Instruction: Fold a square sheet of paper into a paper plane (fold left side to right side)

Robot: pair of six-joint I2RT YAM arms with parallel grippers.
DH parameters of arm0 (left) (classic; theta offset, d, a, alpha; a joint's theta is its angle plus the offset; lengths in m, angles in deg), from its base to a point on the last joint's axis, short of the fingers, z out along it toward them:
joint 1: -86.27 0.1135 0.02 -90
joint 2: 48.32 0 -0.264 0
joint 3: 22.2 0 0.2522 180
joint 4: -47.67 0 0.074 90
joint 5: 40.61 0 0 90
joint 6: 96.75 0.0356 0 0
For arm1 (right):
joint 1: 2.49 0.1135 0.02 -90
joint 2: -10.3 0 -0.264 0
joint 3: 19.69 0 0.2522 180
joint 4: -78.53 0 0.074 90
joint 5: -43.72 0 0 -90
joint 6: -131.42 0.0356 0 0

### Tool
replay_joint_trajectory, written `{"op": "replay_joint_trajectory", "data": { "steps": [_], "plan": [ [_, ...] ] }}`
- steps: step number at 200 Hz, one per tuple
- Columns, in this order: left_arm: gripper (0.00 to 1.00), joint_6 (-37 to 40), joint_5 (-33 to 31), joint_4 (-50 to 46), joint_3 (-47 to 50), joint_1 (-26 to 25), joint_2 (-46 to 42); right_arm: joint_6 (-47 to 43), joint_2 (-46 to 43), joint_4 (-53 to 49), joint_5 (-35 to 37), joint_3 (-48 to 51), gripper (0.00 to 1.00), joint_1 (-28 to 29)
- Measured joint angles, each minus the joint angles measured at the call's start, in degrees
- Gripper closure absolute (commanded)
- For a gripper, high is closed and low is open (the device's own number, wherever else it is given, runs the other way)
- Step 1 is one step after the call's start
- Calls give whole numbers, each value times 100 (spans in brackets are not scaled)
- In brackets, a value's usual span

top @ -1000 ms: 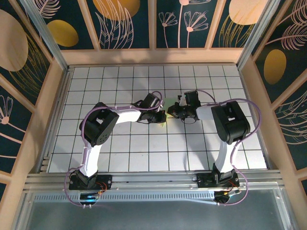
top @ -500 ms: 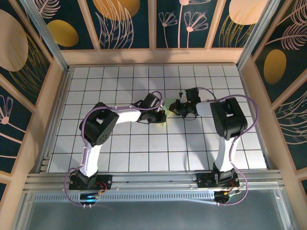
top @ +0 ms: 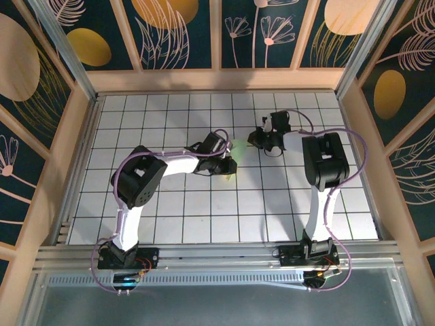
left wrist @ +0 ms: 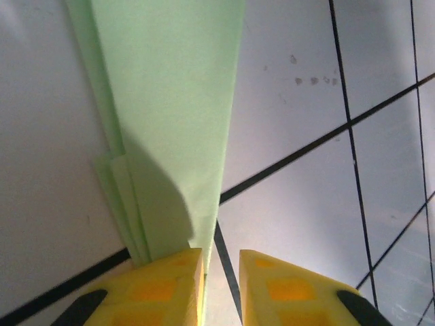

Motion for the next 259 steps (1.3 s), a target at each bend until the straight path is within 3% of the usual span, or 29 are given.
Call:
{"op": "replay_joint_trajectory", "data": {
  "steps": [24, 60, 90, 151, 200, 259],
  "plan": [
    [60, 7, -195, 42, 267, 0, -494, -175, -549, -494, 494, 0, 58, 42],
    [54, 17, -1036, 315, 1047, 2, -2041, -424, -1329, -1268, 1528, -166, 44, 426],
    [53, 33, -1952, 658, 1725, 2, -2977, -417, -1355, -1932, 2312, -448, 43, 1121],
    [46, -33, -3233, 748, 2986, 13, -3517, -273, -450, -2940, 3222, -1285, 38, 2124],
    [45, -37, -3552, 796, 3108, 31, -3709, -37, -354, -3008, 3191, -1145, 23, 2146],
    [44, -37, -3578, 813, 3136, 46, -3709, -92, -92, -2865, 3152, -1040, 24, 2144]
  ]
}}
